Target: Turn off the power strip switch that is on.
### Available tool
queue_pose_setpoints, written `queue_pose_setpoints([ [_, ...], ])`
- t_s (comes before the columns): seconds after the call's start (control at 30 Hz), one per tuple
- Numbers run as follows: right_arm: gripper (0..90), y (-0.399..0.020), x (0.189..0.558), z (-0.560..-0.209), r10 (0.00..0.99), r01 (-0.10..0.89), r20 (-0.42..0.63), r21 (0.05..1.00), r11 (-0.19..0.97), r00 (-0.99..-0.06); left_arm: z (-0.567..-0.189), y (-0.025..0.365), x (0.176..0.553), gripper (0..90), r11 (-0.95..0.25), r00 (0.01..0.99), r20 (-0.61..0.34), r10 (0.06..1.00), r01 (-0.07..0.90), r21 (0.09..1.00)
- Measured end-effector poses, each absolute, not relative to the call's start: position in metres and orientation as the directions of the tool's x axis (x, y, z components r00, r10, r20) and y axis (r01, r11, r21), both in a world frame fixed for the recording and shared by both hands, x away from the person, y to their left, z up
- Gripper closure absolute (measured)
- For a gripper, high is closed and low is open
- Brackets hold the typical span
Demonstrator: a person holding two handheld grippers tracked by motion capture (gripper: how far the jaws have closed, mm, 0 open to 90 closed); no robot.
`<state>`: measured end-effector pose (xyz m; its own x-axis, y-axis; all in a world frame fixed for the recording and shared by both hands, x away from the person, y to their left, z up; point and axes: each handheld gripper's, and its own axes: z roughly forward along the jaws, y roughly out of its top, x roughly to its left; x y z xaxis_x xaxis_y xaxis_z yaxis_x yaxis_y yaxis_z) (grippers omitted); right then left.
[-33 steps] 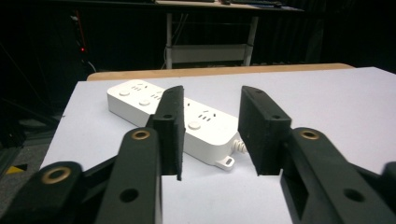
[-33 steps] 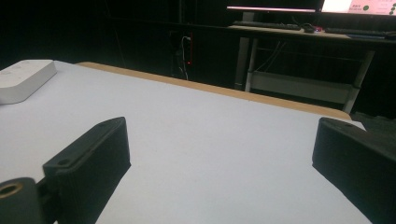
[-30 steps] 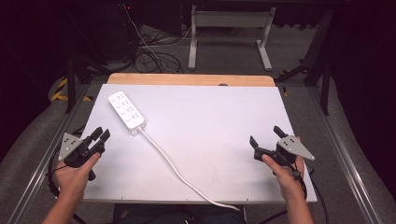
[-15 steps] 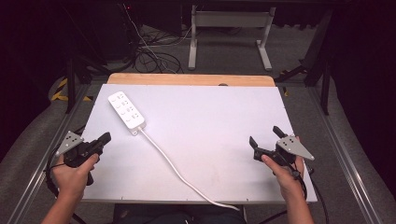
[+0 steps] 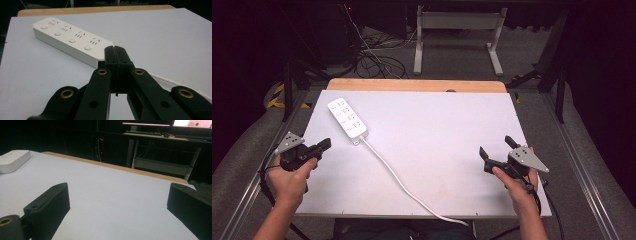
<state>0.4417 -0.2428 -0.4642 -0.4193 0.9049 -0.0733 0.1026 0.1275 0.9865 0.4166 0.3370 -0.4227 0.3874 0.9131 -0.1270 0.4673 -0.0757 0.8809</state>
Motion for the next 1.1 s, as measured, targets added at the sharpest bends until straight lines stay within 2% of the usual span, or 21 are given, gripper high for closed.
queue_pose_setpoints([
  [0.2, 4.6, -0.244, 0.441, -0.465, 0.905, 0.104, -0.072, 0.986, 0.127, -0.418, -0.416, 0.334, 0.428, 90.0, -0.114, 0.379, -0.081, 0.922, 0.463, 0.879],
  [0.47, 4.3, -0.240, 0.442, -0.466, 0.900, 0.109, -0.074, 0.985, 0.133, -0.429, -0.406, 0.328, 0.448, 90.0, -0.128, 0.375, -0.065, 0.925, 0.466, 0.875],
  [0.8, 4.3, -0.241, 0.443, -0.466, 0.902, 0.112, -0.071, 0.985, 0.130, -0.426, -0.405, 0.315, 0.477, 90.0, -0.148, 0.360, -0.057, 0.931, 0.516, 0.844],
  [1.1, 4.3, -0.239, 0.444, -0.466, 0.896, 0.107, -0.066, 0.986, 0.125, -0.439, -0.388, 0.311, 0.496, 90.0, -0.203, 0.358, -0.001, 0.934, 0.532, 0.822],
])
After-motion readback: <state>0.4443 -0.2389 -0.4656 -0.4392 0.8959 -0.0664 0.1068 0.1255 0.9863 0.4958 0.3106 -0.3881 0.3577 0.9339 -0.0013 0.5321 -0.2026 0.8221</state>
